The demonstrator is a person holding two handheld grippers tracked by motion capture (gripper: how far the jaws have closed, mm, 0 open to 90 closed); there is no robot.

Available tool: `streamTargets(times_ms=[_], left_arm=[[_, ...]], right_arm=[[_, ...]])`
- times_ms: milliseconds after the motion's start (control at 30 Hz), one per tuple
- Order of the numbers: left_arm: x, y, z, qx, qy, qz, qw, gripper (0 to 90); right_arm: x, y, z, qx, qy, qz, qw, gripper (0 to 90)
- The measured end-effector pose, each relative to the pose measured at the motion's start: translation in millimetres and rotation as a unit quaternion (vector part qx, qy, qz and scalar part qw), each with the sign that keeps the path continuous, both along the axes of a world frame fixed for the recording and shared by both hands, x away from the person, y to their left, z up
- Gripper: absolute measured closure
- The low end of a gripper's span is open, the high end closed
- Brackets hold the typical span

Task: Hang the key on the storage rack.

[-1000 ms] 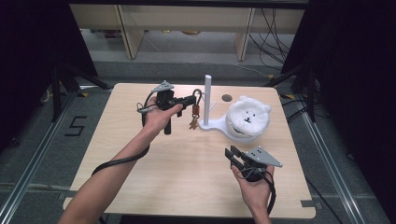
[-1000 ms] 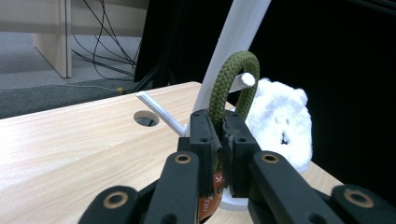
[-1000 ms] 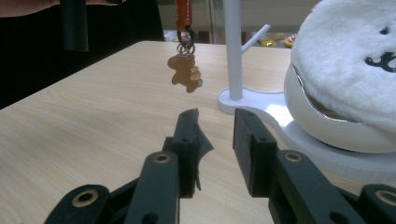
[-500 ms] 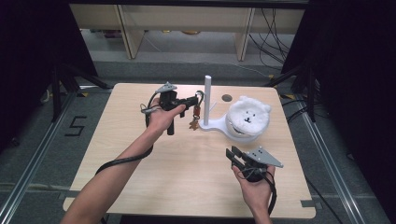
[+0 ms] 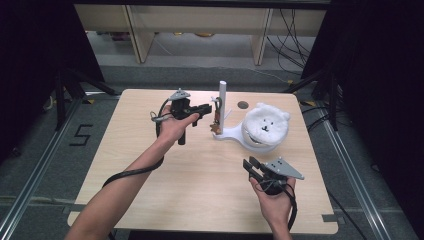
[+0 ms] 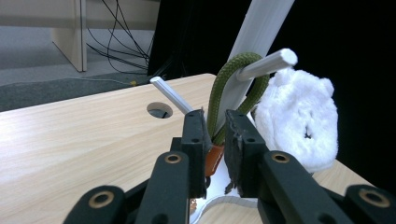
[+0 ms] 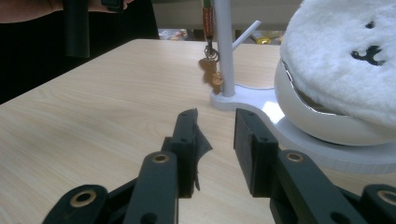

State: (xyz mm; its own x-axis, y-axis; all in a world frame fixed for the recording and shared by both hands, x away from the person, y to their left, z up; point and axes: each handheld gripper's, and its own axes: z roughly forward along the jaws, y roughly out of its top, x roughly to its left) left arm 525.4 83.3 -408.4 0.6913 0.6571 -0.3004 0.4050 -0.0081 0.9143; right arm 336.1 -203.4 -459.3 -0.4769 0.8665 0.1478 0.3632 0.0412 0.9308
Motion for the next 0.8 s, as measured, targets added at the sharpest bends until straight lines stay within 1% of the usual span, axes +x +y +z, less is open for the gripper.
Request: streamTargets(times_ms=[33,67,100,133,167,200,233,267,300,333,367,400,433,467,500,533,567,600,633,667,700,733,767,800], left_arm=[[0.0,0.0,0.0,0.000,0.000,0.000,1.0000,76.6],[-2.8,3.7,0.6,0.005,-0.005,0.001,1.0000,75.7],[-2.8,3.7,0.6,0.005,-0.005,0.001,1.0000,74.8],[-6.5,9.0,1.6,0.014,-0.013,0.003,0.9998,73.7],[-6.5,9.0,1.6,0.014,-0.013,0.003,0.9998,72.5],[-10.6,15.3,3.0,0.025,-0.023,0.005,0.9994,71.2],[-10.6,15.3,3.0,0.025,-0.023,0.005,0.9994,70.0],[-15.3,21.9,4.6,0.034,-0.030,0.008,0.9989,68.2],[-15.3,21.9,4.6,0.034,-0.030,0.008,0.9989,66.4],[-20.6,29.0,6.1,0.047,-0.040,0.012,0.9980,64.8],[-20.6,29.0,6.1,0.047,-0.040,0.012,0.9980,63.4],[-26.4,36.0,7.3,0.053,-0.047,0.016,0.9974,61.7],[-29.4,39.7,7.5,0.053,-0.050,0.018,0.9972,60.6],[-32.5,43.6,7.8,0.055,-0.053,0.019,0.9969,59.8],[-32.5,43.6,7.8,0.055,-0.053,0.019,0.9969,59.2],[-36.6,48.6,7.8,0.059,-0.056,0.021,0.9965,59.2],[-39.2,51.4,7.5,0.059,-0.056,0.022,0.9964,58.5],[-45.8,59.4,6.2,0.064,-0.058,0.025,0.9959,57.2],[-45.8,59.4,6.2,0.064,-0.058,0.025,0.9959,56.4],[-52.5,67.2,4.8,0.068,-0.060,0.029,0.9954,55.8],[-52.5,67.2,4.8,0.068,-0.060,0.029,0.9954,55.3],[-56.3,72.1,4.3,0.071,-0.061,0.030,0.9952,55.3],[-61.7,79.0,3.9,0.072,-0.065,0.035,0.9947,54.0],[-65.0,83.3,3.9,0.075,-0.067,0.038,0.9942,53.3]], right_arm=[[-0.1,-0.2,0.4,0.005,0.006,0.003,1.0000,70.5],[-0.3,-1.8,0.9,-0.008,-0.001,-0.005,1.0000,70.4],[-0.3,-1.8,0.9,-0.008,-0.001,-0.005,1.0000,70.4],[-0.7,-0.9,0.8,0.009,0.005,-0.009,0.9999,70.0],[-0.7,-0.9,0.8,0.009,0.005,-0.009,0.9999,70.0],[-0.3,-3.8,2.1,0.002,0.007,-0.012,0.9999,69.2],[-0.3,-3.8,2.1,0.002,0.007,-0.012,0.9999,69.2],[1.5,-6.8,3.1,-0.004,-0.001,-0.012,0.9999,68.4],[1.5,-6.8,3.1,-0.004,-0.001,-0.012,0.9999,68.4],[2.8,-8.9,4.6,-0.007,-0.008,-0.014,0.9998,67.7],[2.9,-10.4,5.7,-0.011,-0.007,-0.021,0.9997,67.2],[3.3,-11.0,5.9,-0.007,-0.008,-0.021,0.9997,66.8],[2.9,-11.3,7.1,-0.004,-0.002,-0.025,0.9997,66.3],[4.7,-14.1,7.2,-0.020,-0.014,-0.025,0.9994,65.9],[4.7,-14.1,7.2,-0.020,-0.014,-0.025,0.9994,65.9],[4.9,-13.9,7.3,-0.010,-0.007,-0.025,0.9996,65.6],[5.8,-15.7,7.6,-0.016,-0.014,-0.030,0.9993,65.3],[5.6,-16.6,8.3,-0.013,-0.002,-0.028,0.9995,64.8],[4.1,-16.7,8.7,-0.008,0.007,-0.038,0.9992,64.4],[7.5,-18.9,7.3,-0.010,-0.006,-0.028,0.9995,64.2],[7.5,-18.9,7.3,-0.010,-0.006,-0.028,0.9995,64.2],[7.9,-20.4,7.3,-0.015,-0.006,-0.028,0.9995,63.9],[7.1,-21.1,8.2,-0.013,0.001,-0.040,0.9991,63.2],[9.4,-23.8,7.4,-0.022,-0.008,-0.034,0.9992,62.9]])
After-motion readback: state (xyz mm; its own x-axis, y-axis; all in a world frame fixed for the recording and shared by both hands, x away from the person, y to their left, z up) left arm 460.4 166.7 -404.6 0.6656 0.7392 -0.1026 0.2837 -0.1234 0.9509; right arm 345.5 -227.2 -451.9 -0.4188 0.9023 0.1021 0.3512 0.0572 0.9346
